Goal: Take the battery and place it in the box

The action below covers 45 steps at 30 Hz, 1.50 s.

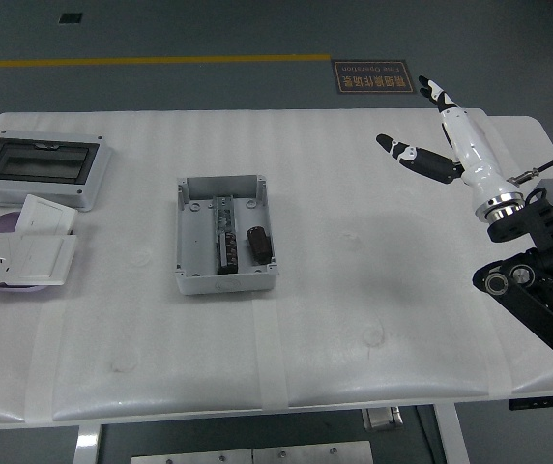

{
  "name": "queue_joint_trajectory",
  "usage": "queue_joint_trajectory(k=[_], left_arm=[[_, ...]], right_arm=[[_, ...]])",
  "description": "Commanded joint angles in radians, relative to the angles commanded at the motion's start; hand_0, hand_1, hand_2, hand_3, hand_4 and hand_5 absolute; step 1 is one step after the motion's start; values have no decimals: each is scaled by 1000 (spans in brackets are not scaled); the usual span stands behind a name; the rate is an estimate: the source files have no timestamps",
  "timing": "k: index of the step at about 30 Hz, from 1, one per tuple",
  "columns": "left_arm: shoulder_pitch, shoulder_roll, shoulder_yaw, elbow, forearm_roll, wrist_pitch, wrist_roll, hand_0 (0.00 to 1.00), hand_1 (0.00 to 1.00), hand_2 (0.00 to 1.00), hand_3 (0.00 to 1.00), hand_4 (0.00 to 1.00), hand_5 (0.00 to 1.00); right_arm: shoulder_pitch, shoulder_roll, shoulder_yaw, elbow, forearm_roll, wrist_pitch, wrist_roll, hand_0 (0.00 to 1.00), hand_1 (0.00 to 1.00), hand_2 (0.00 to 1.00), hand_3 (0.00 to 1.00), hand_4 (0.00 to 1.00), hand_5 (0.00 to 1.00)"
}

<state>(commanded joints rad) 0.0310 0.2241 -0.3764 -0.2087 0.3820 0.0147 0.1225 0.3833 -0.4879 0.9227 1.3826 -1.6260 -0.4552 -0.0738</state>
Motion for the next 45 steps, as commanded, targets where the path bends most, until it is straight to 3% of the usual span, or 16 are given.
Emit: queue_joint_trajectory(k=[11, 25, 32, 36, 40, 45], left_arm=[[6, -5, 11, 3, -13, -2, 0, 648, 659, 619, 654, 659, 383], [9, -6, 21, 9, -29, -2, -2, 648, 659, 619, 652, 655, 383], [20, -6, 40, 15, -47, -4, -1, 649, 659, 619, 651, 654, 381], [19, -9, 67, 19, -68, -7, 1, 649, 659, 619, 651, 654, 381], [11, -7, 66, 16, -62, -6, 2, 649, 659, 619, 650, 654, 382], [9, -3, 68, 16, -63, -6, 3, 649, 659, 619, 649, 652, 380]], right_arm=[[-134, 49, 79, -23, -18, -5, 29, 998, 918, 914, 928, 914, 671], [-159, 88, 94, -22, -70, 2, 13, 982, 901, 905, 897, 903, 691], [-143, 68, 47, 4, -104, 15, -12, 981, 899, 902, 895, 900, 698], [-85, 55, -19, 21, -68, 31, -25, 981, 899, 902, 895, 900, 698], [-10, 73, -85, 33, -56, 45, -35, 986, 900, 903, 896, 899, 697], [29, 85, -123, 35, -54, 66, -50, 985, 897, 905, 897, 894, 705]])
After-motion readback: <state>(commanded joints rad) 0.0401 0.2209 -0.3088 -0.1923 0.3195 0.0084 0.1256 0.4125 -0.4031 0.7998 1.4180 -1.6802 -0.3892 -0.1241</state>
